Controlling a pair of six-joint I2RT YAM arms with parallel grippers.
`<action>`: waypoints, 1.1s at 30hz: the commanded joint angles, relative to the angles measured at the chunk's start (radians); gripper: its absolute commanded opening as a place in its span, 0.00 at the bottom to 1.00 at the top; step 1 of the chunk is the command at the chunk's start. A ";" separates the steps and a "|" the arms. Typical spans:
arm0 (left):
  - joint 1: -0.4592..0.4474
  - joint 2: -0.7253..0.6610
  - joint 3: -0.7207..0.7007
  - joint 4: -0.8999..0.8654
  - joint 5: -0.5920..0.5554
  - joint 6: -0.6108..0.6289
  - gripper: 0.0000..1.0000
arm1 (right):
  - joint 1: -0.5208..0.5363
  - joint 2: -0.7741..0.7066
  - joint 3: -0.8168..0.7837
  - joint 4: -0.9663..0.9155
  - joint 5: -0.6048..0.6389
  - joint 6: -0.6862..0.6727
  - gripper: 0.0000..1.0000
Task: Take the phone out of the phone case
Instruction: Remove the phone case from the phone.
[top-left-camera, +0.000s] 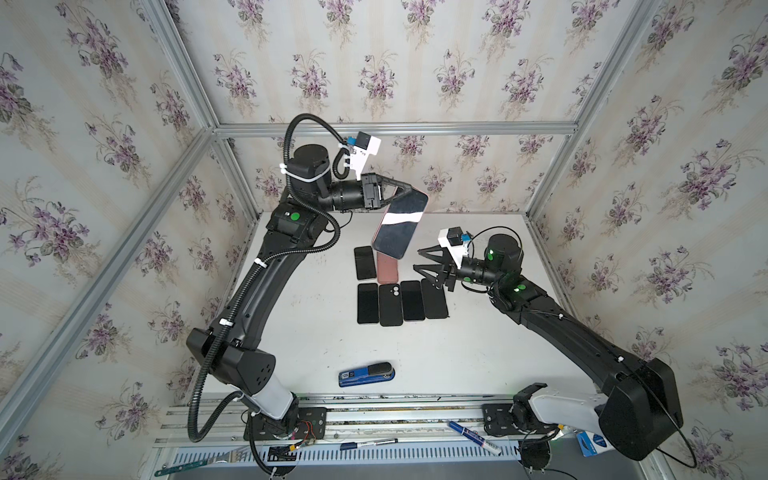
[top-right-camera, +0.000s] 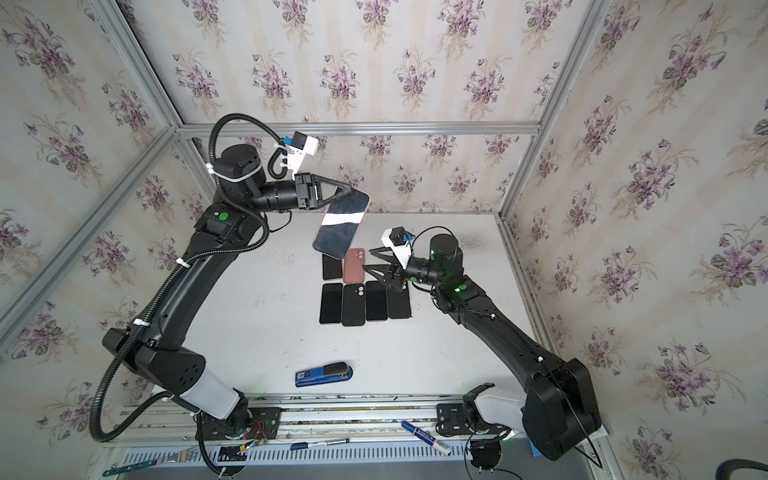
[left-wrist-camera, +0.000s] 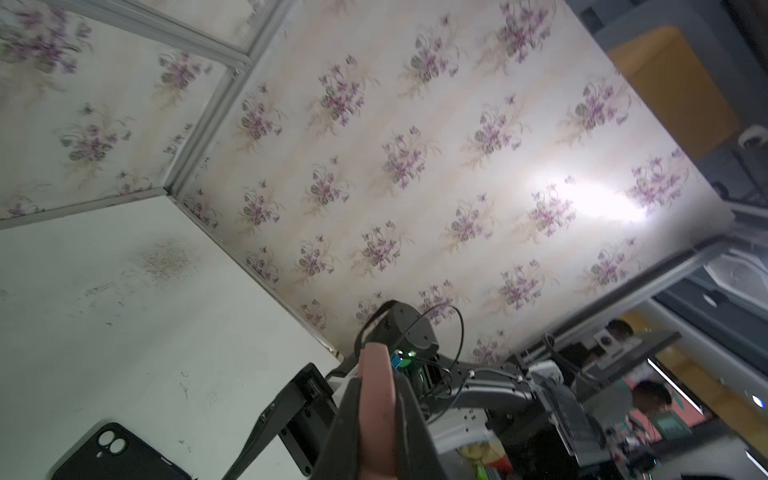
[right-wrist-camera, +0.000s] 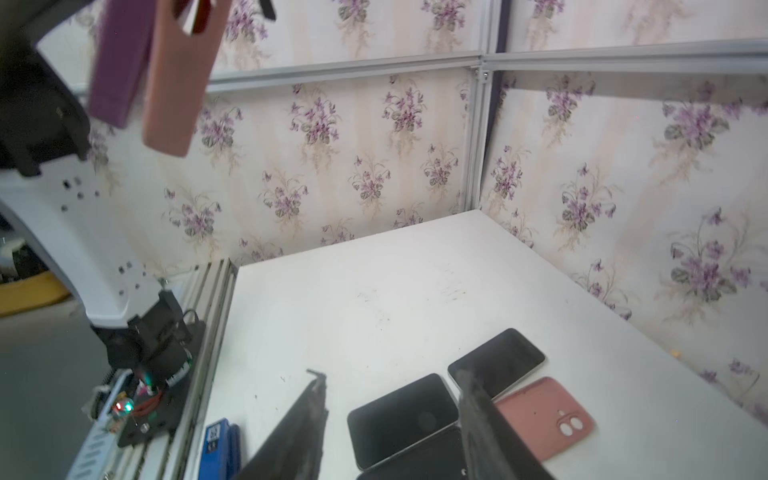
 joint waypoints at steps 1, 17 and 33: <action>0.022 -0.023 -0.084 0.300 -0.139 -0.315 0.00 | 0.001 -0.023 0.023 0.042 0.102 0.358 0.54; 0.026 -0.083 -0.393 0.502 -0.360 -0.633 0.00 | 0.043 0.010 0.065 0.296 0.087 1.019 0.52; 0.014 -0.109 -0.420 0.537 -0.363 -0.635 0.00 | 0.070 0.065 0.046 0.391 0.114 1.078 0.47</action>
